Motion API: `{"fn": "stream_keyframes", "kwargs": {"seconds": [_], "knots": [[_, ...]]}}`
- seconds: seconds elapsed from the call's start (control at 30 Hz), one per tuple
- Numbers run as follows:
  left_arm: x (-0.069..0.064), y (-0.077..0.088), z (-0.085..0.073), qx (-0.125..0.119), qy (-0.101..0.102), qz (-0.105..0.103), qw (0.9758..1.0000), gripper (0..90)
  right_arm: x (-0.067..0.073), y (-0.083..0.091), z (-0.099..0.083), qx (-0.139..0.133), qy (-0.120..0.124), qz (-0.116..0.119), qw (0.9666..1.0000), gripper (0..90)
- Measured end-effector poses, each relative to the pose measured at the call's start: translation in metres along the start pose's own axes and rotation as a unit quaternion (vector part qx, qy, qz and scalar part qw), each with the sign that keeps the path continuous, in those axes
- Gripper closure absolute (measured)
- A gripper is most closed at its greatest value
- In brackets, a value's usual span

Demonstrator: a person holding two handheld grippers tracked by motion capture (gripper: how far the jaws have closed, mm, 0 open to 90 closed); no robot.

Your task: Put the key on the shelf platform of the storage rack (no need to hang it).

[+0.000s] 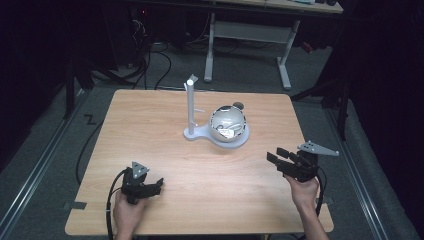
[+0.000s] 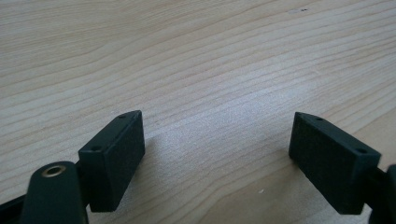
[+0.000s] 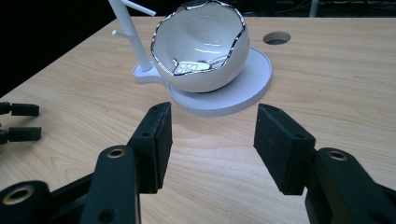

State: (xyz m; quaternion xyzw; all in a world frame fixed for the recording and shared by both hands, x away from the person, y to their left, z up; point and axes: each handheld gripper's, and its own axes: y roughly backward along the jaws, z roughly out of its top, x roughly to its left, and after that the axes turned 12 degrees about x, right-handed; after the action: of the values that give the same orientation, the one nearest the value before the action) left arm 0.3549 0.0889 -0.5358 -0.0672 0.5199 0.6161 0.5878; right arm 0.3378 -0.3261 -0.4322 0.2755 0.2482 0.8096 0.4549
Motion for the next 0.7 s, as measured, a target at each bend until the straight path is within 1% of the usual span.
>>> {"fn": "stream_keyframes", "kwargs": {"seconds": [0.23, 0.33, 0.43, 0.47, 0.7], "knots": [[0.0, 0.0, 0.0, 0.0, 0.002, 0.0, 1.0, 18.6, 0.004, 0.0, -0.006, -0.001, 0.0, 0.01, 1.0, 47.1], [0.0, 0.0, 0.0, 0.0, 0.0, 0.0, 1.0, 18.6, 0.005, -0.001, -0.007, 0.0, 0.0, 0.011, 0.9999, 47.1], [0.0, 0.0, 0.0, 0.0, 0.002, 0.0, 1.0, 18.6, 0.007, -0.003, -0.01, 0.002, 0.003, 0.01, 0.9999, 47.2], [0.0, 0.0, 0.0, 0.0, 0.001, 0.0, 1.0, 18.6, 0.008, -0.005, -0.012, 0.002, 0.002, 0.008, 1.0, 47.2], [0.0, 0.0, 0.0, 0.0, 0.002, 0.0, 1.0, 18.6, 0.008, -0.012, -0.019, 0.007, -0.006, 0.015, 0.9998, 47.2]]}}
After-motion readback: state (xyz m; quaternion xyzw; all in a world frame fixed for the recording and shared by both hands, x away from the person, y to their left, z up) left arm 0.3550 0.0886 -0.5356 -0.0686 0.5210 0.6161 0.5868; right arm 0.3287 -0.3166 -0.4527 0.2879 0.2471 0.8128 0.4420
